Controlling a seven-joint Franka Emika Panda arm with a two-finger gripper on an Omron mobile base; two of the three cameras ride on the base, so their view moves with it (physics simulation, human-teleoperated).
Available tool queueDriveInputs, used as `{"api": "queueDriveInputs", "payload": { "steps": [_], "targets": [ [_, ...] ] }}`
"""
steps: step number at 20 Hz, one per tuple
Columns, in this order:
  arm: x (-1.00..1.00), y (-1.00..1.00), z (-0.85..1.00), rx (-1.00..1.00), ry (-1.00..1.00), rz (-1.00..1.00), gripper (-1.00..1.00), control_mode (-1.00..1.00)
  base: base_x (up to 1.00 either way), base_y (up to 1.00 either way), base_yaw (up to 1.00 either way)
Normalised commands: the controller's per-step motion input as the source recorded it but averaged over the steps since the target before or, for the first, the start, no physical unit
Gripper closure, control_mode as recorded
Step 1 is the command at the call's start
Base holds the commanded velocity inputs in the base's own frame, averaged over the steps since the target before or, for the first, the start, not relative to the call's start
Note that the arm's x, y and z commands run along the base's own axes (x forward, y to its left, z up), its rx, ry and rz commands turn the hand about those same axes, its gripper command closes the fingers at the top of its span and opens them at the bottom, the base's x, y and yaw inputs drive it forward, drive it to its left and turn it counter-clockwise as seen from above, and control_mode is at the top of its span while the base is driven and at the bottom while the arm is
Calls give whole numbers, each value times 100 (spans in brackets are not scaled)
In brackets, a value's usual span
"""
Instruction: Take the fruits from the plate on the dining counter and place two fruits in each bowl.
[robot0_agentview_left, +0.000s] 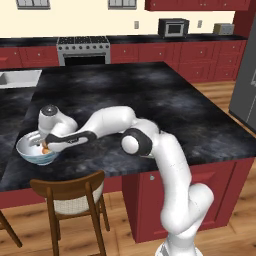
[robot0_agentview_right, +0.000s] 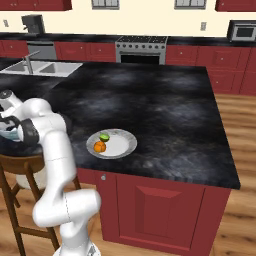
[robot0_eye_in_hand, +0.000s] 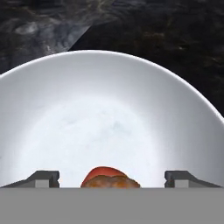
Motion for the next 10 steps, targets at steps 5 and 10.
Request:
{"api": "queueDriveInputs", "payload": {
  "steps": [5,10],
  "targets": [
    [2,-6,64,0,0,-1,-100,-100,0,0,0],
    [-10,-69,29,0,0,-8,-100,-100,0,0,0]
  ]
}}
